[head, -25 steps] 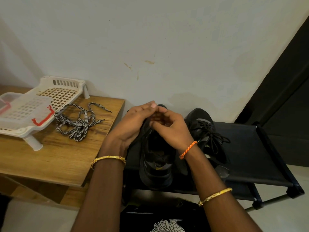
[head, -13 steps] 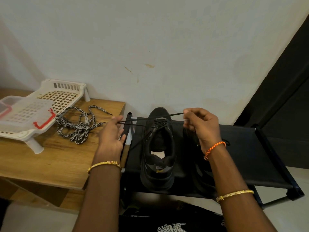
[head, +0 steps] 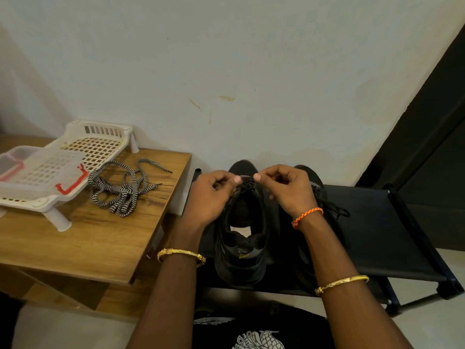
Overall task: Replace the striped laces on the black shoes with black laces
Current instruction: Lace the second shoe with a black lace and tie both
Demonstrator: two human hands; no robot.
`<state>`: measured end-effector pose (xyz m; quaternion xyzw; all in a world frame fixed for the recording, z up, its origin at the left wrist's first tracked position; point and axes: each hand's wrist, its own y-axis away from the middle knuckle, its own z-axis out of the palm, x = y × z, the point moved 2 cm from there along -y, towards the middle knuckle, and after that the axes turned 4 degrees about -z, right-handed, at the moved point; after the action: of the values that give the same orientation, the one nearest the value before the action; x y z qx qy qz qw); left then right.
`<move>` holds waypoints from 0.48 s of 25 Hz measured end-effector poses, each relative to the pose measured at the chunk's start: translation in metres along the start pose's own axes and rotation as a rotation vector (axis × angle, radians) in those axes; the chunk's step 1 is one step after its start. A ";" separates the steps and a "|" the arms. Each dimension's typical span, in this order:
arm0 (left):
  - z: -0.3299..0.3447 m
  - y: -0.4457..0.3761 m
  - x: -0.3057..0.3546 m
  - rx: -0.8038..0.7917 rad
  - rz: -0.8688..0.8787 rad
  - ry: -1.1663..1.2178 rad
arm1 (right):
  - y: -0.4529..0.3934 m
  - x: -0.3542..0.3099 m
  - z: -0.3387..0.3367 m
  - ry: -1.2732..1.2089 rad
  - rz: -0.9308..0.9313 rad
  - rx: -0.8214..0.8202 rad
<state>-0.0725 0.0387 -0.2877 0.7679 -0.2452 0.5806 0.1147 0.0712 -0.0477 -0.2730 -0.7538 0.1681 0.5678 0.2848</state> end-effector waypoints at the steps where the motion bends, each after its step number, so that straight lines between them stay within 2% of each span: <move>1: -0.004 -0.001 -0.003 0.050 -0.014 -0.047 | -0.001 0.004 -0.004 0.017 0.018 0.013; 8: -0.010 0.000 -0.005 0.247 -0.118 -0.218 | -0.002 0.016 -0.009 -0.093 0.156 0.024; 10: -0.007 0.001 -0.001 0.195 -0.039 -0.309 | -0.001 0.013 -0.008 -0.037 0.130 0.040; 12: 0.004 0.004 0.007 0.103 0.074 -0.348 | 0.000 0.010 -0.004 -0.011 0.098 -0.011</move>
<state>-0.0696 0.0318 -0.2830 0.8520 -0.2592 0.4547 0.0096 0.0770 -0.0498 -0.2816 -0.7429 0.2003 0.5863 0.2533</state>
